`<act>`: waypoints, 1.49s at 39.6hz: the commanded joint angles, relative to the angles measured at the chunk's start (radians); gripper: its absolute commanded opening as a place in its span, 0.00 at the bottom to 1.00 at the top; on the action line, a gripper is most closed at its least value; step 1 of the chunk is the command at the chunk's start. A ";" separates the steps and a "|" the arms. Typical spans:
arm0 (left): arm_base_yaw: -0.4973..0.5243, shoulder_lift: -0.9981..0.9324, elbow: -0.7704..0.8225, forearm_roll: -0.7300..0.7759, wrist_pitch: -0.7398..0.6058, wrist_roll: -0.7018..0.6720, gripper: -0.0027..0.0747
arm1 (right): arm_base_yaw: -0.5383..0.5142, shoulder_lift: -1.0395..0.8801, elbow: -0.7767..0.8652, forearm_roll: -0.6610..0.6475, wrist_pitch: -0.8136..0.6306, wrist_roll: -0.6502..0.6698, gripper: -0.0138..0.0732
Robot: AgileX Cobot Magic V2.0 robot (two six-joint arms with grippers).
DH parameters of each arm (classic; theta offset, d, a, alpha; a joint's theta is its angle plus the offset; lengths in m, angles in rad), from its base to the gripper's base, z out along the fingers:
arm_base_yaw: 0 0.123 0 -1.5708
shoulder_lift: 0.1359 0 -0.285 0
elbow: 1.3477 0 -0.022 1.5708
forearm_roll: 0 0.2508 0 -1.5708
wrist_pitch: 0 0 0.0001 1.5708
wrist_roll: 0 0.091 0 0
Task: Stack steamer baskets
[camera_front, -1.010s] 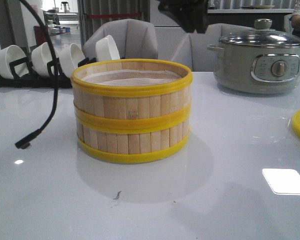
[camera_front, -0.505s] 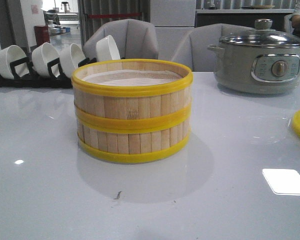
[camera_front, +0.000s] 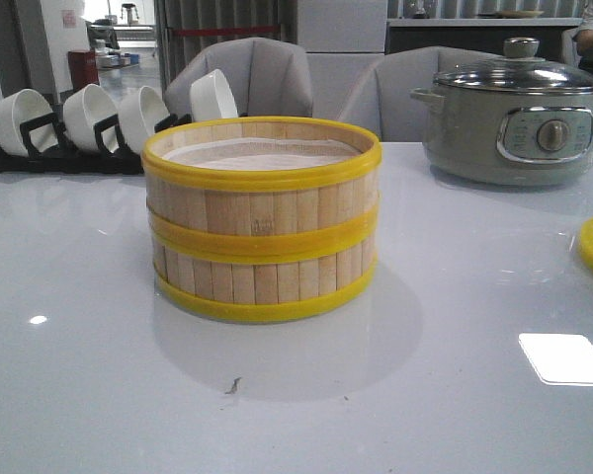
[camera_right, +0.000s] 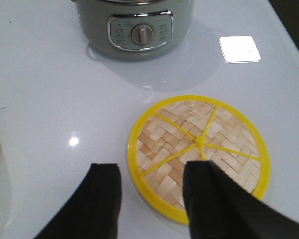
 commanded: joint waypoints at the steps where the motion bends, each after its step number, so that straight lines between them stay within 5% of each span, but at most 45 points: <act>1: 0.015 -0.109 0.089 -0.008 -0.141 -0.014 0.15 | 0.000 -0.007 -0.039 0.010 -0.075 -0.003 0.62; 33: 0.030 -0.548 0.972 0.025 -0.602 -0.038 0.15 | 0.001 -0.007 -0.039 0.017 -0.075 -0.003 0.62; 59: 0.030 -0.563 1.039 0.036 -0.609 -0.038 0.15 | 0.001 0.003 -0.034 0.017 -0.067 -0.003 0.60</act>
